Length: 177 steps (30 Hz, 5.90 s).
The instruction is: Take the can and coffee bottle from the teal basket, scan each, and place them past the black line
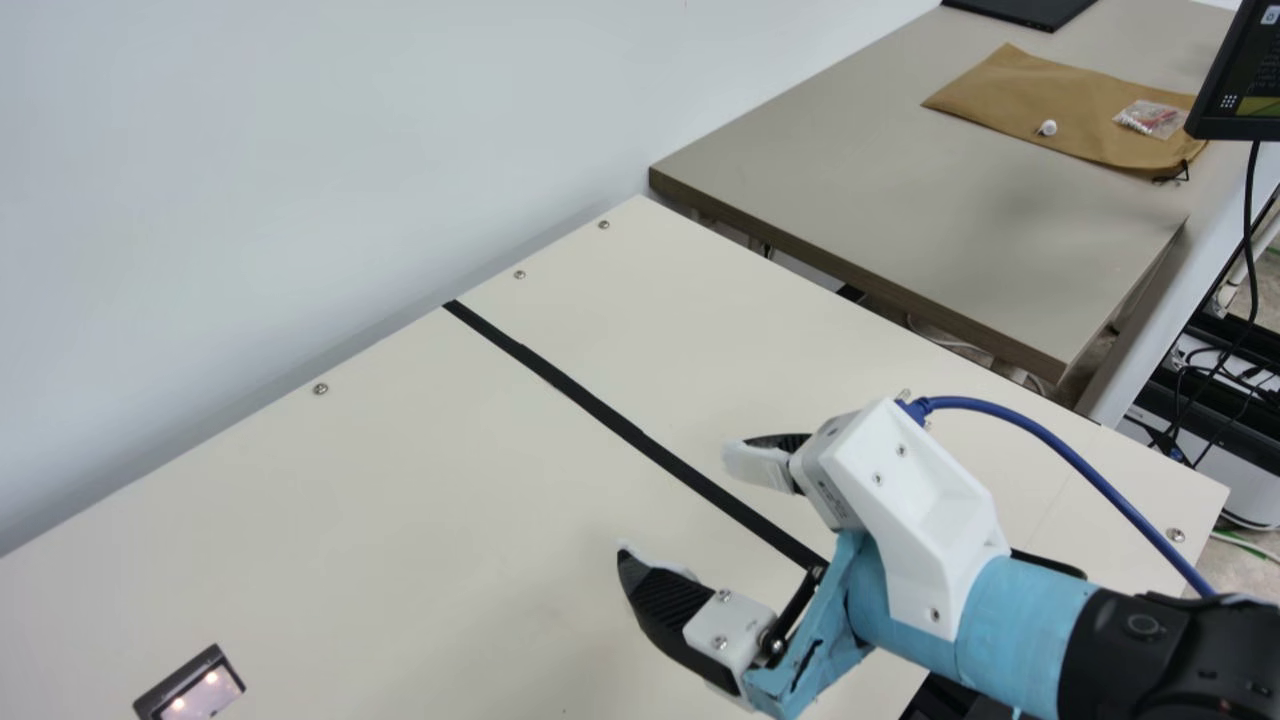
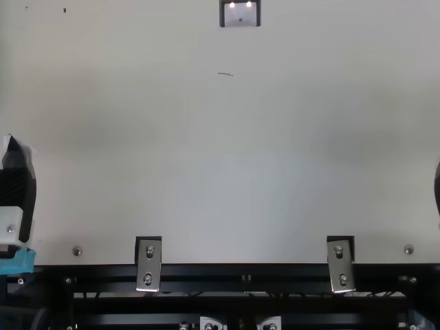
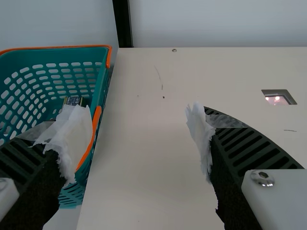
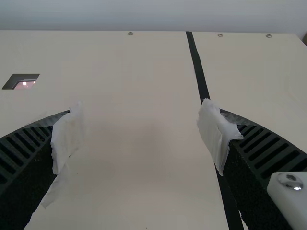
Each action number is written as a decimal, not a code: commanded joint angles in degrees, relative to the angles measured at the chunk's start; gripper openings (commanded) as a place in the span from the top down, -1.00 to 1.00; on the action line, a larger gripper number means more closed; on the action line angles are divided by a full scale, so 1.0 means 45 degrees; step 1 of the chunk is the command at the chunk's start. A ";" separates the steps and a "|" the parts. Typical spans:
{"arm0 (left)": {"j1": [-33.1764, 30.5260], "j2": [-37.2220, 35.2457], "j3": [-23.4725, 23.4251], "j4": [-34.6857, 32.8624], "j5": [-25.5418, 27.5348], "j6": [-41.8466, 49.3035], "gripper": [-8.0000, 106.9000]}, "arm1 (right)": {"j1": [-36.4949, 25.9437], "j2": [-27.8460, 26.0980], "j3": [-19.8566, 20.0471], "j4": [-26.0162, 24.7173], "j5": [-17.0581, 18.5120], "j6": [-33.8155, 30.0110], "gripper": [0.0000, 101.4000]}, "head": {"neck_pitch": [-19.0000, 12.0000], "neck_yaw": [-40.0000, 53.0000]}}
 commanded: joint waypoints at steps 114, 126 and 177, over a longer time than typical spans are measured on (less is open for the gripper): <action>0.0000 0.0000 0.0000 0.0000 0.0000 0.0000 -0.71 | -0.0519 0.1402 -0.6679 0.6613 0.4854 0.5118 -1.00 | -0.0472 1.8885; 0.0000 0.0000 0.0000 0.0000 0.0000 0.0000 -0.71 | -0.0519 0.1402 -0.6679 0.6613 0.4854 0.5118 -1.00 | -0.0472 2.0788; 0.3766 1.7605 -1.1853 0.4662 0.1346 -0.1944 -0.71 | -0.0519 0.1402 -0.6679 0.6613 0.4854 0.5118 -1.00 | -0.0472 2.0788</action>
